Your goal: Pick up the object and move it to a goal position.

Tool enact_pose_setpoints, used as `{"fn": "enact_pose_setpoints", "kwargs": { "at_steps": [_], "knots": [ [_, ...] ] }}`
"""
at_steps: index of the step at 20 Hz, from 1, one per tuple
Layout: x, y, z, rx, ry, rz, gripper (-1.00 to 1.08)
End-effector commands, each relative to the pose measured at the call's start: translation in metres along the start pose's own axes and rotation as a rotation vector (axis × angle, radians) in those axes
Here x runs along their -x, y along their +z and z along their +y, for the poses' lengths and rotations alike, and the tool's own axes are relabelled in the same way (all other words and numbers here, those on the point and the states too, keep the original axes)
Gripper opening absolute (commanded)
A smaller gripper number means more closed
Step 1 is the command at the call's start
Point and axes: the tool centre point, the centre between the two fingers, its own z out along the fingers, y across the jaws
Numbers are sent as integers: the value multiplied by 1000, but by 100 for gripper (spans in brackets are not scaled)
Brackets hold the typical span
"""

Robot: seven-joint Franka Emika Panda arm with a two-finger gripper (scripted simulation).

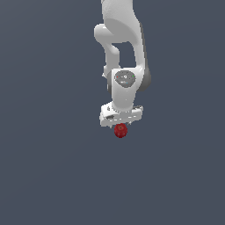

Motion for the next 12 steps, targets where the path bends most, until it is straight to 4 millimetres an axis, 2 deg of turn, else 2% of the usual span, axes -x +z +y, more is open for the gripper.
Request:
{"fn": "enact_pose_setpoints", "kwargs": {
  "at_steps": [1,7,12],
  "knots": [
    [0,5,-5,-3,-25,3,100],
    [1,7,-6,-3,-28,3,100],
    [1,22,-6,-4,-30,3,100]
  ]
}}
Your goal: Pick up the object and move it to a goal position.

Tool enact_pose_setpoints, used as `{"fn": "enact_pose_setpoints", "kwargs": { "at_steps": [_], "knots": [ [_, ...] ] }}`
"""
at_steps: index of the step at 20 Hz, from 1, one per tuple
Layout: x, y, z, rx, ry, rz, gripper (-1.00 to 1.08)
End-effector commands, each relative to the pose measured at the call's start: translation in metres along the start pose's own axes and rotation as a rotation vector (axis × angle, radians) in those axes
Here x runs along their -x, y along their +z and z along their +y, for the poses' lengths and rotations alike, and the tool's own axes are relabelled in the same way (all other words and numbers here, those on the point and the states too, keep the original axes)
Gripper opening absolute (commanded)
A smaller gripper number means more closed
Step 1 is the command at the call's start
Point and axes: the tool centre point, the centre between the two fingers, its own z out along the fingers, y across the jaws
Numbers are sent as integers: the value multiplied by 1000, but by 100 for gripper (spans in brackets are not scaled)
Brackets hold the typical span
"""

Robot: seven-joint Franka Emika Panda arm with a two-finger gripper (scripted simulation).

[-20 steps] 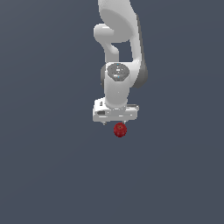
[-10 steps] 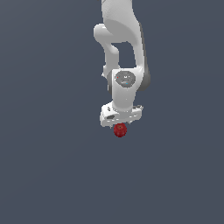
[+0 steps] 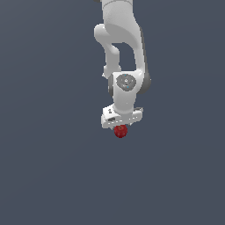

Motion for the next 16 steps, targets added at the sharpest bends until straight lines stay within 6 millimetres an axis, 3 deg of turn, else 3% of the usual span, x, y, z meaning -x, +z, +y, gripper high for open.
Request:
{"fn": "enact_pose_setpoints", "kwargs": {
  "at_steps": [1,6,11,12,16],
  "knots": [
    [1,11,-1,0,-2,-1,100],
    [1,33,-1,-1,-4,0,100],
    [0,40,-1,-1,-4,0,100],
    [0,40,-1,-1,-4,0,-100],
    [0,40,-1,-1,-4,0,-100]
  ]
}}
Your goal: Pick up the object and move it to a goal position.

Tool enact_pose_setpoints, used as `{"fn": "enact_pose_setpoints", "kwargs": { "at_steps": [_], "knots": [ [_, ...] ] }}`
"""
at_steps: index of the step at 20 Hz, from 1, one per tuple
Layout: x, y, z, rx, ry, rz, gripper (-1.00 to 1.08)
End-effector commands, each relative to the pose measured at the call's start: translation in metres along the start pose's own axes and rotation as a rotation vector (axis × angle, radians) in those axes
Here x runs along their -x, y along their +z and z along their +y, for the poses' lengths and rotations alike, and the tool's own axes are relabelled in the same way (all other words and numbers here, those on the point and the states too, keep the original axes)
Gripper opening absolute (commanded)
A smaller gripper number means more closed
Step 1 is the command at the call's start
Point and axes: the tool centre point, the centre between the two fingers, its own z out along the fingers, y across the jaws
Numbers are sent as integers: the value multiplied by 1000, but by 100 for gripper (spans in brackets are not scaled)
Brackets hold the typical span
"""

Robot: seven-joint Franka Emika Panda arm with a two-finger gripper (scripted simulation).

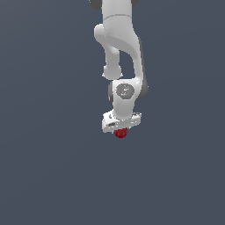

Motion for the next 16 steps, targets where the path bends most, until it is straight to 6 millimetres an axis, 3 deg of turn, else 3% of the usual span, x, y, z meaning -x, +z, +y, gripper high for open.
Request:
{"fn": "enact_pose_setpoints", "kwargs": {
  "at_steps": [1,10,16],
  "knots": [
    [0,1,0,0,0,0,-100],
    [2,-3,1,0,0,0,-100],
    [10,-21,8,0,0,0,-100]
  ]
}}
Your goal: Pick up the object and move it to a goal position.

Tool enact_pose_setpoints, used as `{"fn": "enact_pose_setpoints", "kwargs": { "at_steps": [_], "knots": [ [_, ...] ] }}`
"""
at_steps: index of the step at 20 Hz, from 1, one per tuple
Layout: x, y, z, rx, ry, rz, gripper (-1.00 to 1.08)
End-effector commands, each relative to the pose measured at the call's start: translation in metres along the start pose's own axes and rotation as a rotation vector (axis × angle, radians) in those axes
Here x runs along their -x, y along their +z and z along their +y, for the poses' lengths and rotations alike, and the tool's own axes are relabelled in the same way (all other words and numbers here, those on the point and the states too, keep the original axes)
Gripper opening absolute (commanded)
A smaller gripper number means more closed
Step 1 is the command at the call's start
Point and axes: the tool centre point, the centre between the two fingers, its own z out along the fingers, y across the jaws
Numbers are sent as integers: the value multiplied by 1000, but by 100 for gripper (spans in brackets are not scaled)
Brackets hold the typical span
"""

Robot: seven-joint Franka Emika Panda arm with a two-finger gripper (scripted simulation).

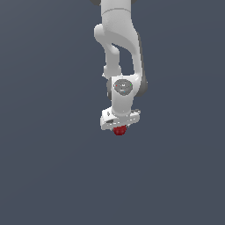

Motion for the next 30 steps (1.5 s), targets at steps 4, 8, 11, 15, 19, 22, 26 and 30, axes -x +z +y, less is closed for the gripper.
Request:
{"fn": "enact_pose_setpoints", "kwargs": {
  "at_steps": [4,8,11,15,19,22,26,30],
  "knots": [
    [11,-28,10,1,0,3,-100],
    [25,-56,20,1,0,3,-100],
    [37,-82,29,1,0,3,-100],
    [53,-118,42,0,0,4,-100],
    [69,-155,54,-1,0,4,-100],
    [80,-179,63,-1,0,4,-100],
    [91,-206,73,-1,0,4,-100],
    [98,-226,80,-1,0,4,-100]
  ]
}}
